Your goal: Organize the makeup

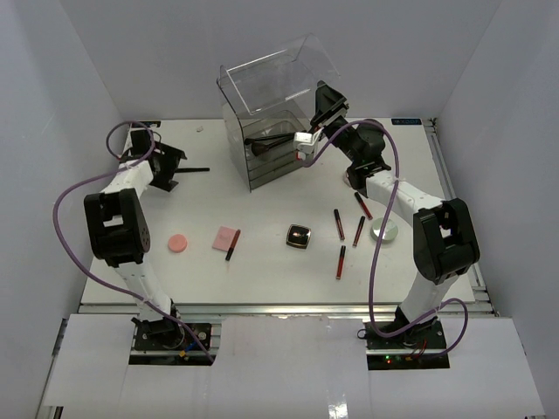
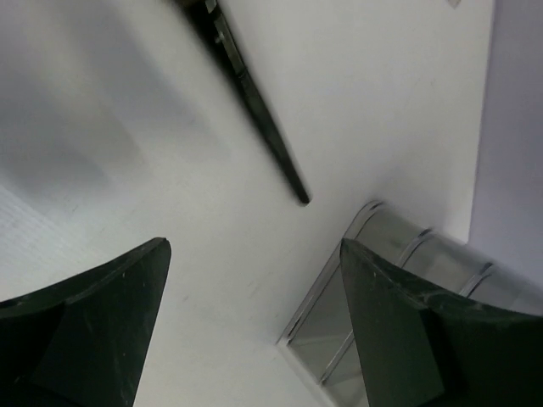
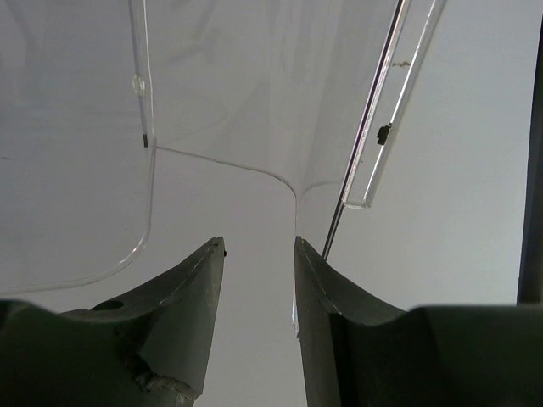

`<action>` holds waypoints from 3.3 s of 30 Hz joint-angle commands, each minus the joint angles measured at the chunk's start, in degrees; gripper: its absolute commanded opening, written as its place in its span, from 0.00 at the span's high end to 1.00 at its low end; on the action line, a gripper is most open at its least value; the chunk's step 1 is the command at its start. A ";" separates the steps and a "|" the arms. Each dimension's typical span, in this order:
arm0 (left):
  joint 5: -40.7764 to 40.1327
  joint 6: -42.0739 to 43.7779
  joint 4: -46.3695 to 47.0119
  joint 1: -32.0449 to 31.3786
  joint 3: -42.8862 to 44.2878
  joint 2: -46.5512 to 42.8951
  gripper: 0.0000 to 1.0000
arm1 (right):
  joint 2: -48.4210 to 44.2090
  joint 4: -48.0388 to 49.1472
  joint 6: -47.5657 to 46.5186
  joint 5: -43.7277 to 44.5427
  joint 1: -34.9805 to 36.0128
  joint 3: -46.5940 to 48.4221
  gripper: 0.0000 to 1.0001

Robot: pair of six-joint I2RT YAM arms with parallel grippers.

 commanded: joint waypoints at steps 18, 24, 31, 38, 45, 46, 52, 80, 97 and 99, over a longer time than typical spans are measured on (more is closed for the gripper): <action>-6.83 -4.13 -28.36 0.17 38.15 22.52 0.30 | -3.01 6.05 1.34 0.07 -0.15 -0.38 0.54; -6.38 -5.03 -30.73 0.13 42.62 26.86 0.34 | -3.24 6.00 1.03 0.15 -0.15 -0.71 0.55; -5.99 -2.98 -32.98 0.13 45.55 31.16 0.45 | -3.15 5.92 0.99 0.15 -0.10 -0.17 0.55; -5.88 -2.36 -36.99 0.09 49.43 35.49 0.41 | -3.94 6.32 1.08 -0.28 -0.15 -1.10 0.55; -8.91 3.10 -38.58 -0.01 47.55 36.78 0.47 | -4.17 6.68 1.43 -0.62 -0.15 -1.29 0.55; -9.22 3.81 -38.11 -0.01 46.58 36.51 0.49 | -4.23 6.77 1.43 -0.72 -0.15 -1.41 0.55; -8.60 8.50 -36.17 -0.19 41.78 35.50 0.63 | -4.90 7.12 1.77 -0.72 -0.15 -2.25 0.55; -12.87 26.28 -23.55 -4.93 18.73 25.86 0.72 | -6.54 8.52 2.58 -1.08 -0.15 -4.71 0.55; 9.24 33.09 -5.77 -7.15 2.31 0.04 1.00 | -7.79 9.25 3.49 -1.15 -0.15 -6.38 0.56; 7.94 33.46 -2.74 -9.67 -1.75 -6.88 1.00 | -7.74 9.30 3.57 -1.22 -0.11 -6.25 0.56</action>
